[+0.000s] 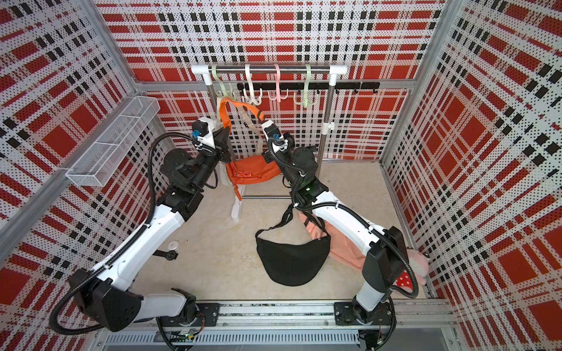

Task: Take the bag off the hook
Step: Pick up the bag from the hook, then place the bag at the center of the board.

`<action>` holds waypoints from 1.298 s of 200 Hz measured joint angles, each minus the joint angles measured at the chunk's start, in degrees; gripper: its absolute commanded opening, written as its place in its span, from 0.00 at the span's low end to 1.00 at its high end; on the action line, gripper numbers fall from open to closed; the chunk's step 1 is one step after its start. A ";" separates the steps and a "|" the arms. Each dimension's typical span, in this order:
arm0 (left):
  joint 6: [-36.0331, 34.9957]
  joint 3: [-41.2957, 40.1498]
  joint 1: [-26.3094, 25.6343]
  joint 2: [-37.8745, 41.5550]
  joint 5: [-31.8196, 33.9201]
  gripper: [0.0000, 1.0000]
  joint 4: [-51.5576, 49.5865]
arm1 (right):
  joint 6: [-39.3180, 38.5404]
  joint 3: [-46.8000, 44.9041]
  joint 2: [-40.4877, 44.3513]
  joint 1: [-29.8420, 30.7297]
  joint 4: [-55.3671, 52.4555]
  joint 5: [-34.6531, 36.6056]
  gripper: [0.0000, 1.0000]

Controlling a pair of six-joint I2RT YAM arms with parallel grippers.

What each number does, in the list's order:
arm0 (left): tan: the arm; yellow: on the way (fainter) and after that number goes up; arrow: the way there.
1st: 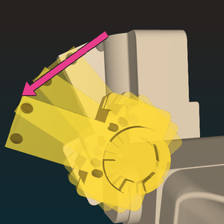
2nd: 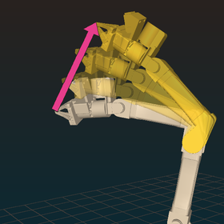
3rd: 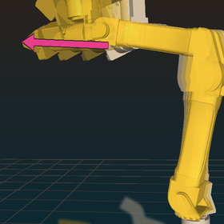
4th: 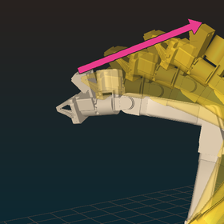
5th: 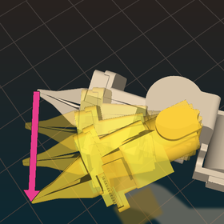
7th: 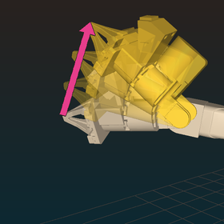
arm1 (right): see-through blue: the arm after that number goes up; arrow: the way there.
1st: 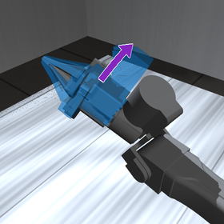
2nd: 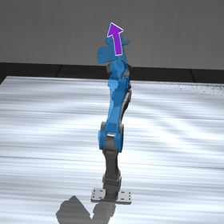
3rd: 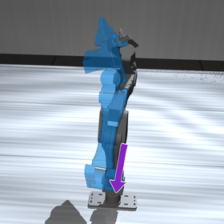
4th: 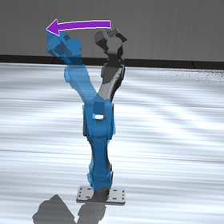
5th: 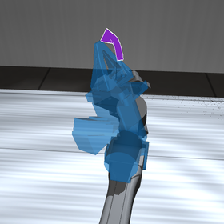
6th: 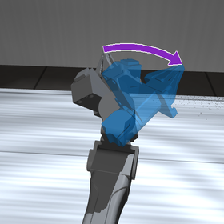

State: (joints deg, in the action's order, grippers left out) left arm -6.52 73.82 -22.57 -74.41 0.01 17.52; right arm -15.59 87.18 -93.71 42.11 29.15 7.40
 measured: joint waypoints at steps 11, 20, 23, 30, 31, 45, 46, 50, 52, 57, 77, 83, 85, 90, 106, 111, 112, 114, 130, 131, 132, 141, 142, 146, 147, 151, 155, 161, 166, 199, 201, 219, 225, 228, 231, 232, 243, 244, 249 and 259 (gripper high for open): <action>0.28 -1.31 -0.04 1.90 -0.63 0.00 -0.13 | -0.39 -1.16 1.36 1.29 -0.76 1.20 0.00; 0.50 -2.10 -0.04 3.30 -1.31 0.00 -0.50 | -0.83 -2.05 2.47 2.36 -1.55 2.32 0.00; 0.57 -2.36 -0.07 3.87 -1.60 0.00 -0.57 | -0.92 -2.32 2.80 2.73 -1.81 2.75 0.00; 0.72 -2.95 -0.07 4.96 -2.27 0.00 -0.94 | -1.14 -2.99 3.65 3.58 -2.34 3.58 0.00; 0.72 -3.08 -0.07 5.16 -2.38 0.00 -1.05 | -1.16 -3.15 3.80 3.76 -2.47 3.72 0.00; 0.94 -4.35 -0.17 7.45 -4.02 0.00 -2.32 | -1.44 -4.76 5.62 5.64 -3.19 5.20 0.00; 0.96 -4.42 -0.20 7.54 -4.11 0.00 -2.40 | -1.46 -4.94 5.79 5.84 -3.28 5.29 0.00; 1.01 -4.79 -0.28 8.22 -4.59 0.00 -2.89 | -1.51 -5.40 6.27 6.29 -3.41 5.68 0.00; 1.03 -4.96 -0.33 8.50 -4.79 0.00 -3.08 | -1.51 -5.66 6.56 6.58 -3.58 5.86 0.00; 1.07 -5.44 -0.42 9.27 -5.49 0.00 -3.56 | -1.53 -6.27 7.21 7.21 -3.89 6.27 0.00; 1.16 -7.65 -1.18 12.20 -7.58 0.00 -6.01 | -1.46 -9.01 9.81 9.55 -5.42 7.93 0.00; 1.20 -8.57 -1.55 13.16 -8.02 0.00 -6.80 | -1.38 -9.97 10.60 10.12 -5.81 8.33 0.00; 1.22 -8.90 -1.66 13.42 -8.15 0.00 -6.95 | -1.33 -10.29 10.88 10.34 -5.92 8.46 0.00; 1.38 -9.62 -2.03 14.19 -8.44 0.00 -7.58 | -1.22 -11.19 11.56 10.80 -6.27 8.85 0.00; 2.16 -11.80 -3.26 16.24 -8.85 0.00 -9.73 | -0.83 -14.27 13.86 12.17 -7.17 10.14 0.00; 2.47 -12.41 -3.65 16.85 -8.90 0.00 -10.32 | -0.66 -15.08 14.47 12.57 -7.48 10.54 0.00; 2.51 -12.52 -3.69 16.92 -8.90 0.00 -10.38 | -0.61 -15.37 14.67 12.68 -7.63 10.64 0.00; 2.69 -12.79 -3.82 17.18 -8.87 0.00 -10.62 | -0.57 -15.72 15.02 12.81 -7.91 10.82 0.00; 3.87 -14.80 -4.92 19.39 -8.76 0.00 -12.52 | 0.39 -17.94 17.35 13.86 -10.01 12.35 0.00; 3.96 -14.95 -5.01 19.56 -8.72 0.00 -12.61 | 0.42 -18.03 17.44 13.92 -10.10 12.46 0.00; 3.98 -15.04 -5.05 19.65 -8.72 0.00 -12.76 | 0.42 -18.10 17.55 13.97 -10.19 12.52 0.00; 4.63 -16.28 -5.68 21.00 -8.35 0.00 -13.57 | 1.20 -18.88 18.84 14.60 -11.91 13.46 0.00; 4.72 -16.48 -5.79 21.29 -8.31 0.00 -13.73 | 1.29 -18.91 18.95 14.67 -12.09 13.53 0.00; 4.98 -17.14 -6.12 22.03 -8.11 0.00 -14.10 | 1.66 -19.10 19.50 14.97 -13.03 14.05 0.00; 5.01 -17.25 -6.16 22.14 -8.09 0.00 -14.16 | 1.79 -19.17 19.67 15.10 -13.29 14.14 0.00; 5.27 -17.99 -6.54 23.10 -7.87 0.00 -14.62 | 2.25 -19.32 20.28 15.41 -14.19 14.53 0.00; 5.55 -18.73 -6.88 23.96 -7.52 0.00 -15.15 | 2.67 -19.37 20.76 15.74 -15.21 14.82 0.00; 6.03 -19.65 -7.37 25.20 -7.26 0.00 -16.11 | 3.54 -19.45 21.75 16.31 -17.00 15.19 0.00; 6.40 -20.48 -7.82 26.36 -6.99 0.00 -16.85 | 4.33 -19.50 22.49 16.79 -18.53 15.43 0.00; 10.38 -24.17 -10.40 33.27 -5.73 0.00 -23.71 | 10.73 -19.56 27.30 20.90 -30.10 16.09 0.00; 10.80 -24.35 -10.49 33.64 -5.70 0.00 -24.13 | 11.10 -19.56 27.56 21.18 -30.82 16.06 0.00; 13.09 -25.53 -11.61 36.94 -5.60 0.00 -27.85 | 15.19 -19.80 29.62 24.20 -37.29 16.24 0.00; 13.97 -25.83 -11.85 38.05 -5.60 0.00 -29.09 | 16.85 -20.22 30.36 25.31 -39.06 16.31 0.00; 14.49 -25.94 -11.96 38.45 -5.62 0.00 -29.59 | 17.46 -20.46 30.71 25.73 -39.82 16.31 0.00; 14.80 -26.03 -12.02 38.95 -5.64 0.00 -30.12 | 18.36 -20.81 31.10 26.29 -40.70 16.28 0.00; 15.13 -26.08 -12.07 39.17 -5.66 0.00 -30.36 | 18.43 -20.90 31.17 26.40 -40.89 16.28 0.00; 16.63 -26.29 -12.31 40.57 -5.77 0.00 -32.15 | 21.55 -22.27 32.33 27.67 -43.63 16.31 0.00; 16.61 -26.29 -12.33 40.76 -5.77 0.00 -32.33 | 21.70 -22.38 32.41 27.74 -43.74 16.31 0.00; 17.25 -26.40 -12.37 41.33 -5.77 0.00 -33.03 | 23.19 -23.12 32.81 28.11 -44.96 16.37 0.00; 18.40 -26.91 -12.41 42.69 -5.73 0.00 -33.53 | 25.99 -24.39 33.14 28.35 -46.80 17.20 0.00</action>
State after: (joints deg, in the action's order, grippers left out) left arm 11.88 46.92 -34.98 -31.73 -5.72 -16.01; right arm 10.39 62.78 -60.58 70.46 -17.65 24.60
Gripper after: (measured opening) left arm 0.058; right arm 0.048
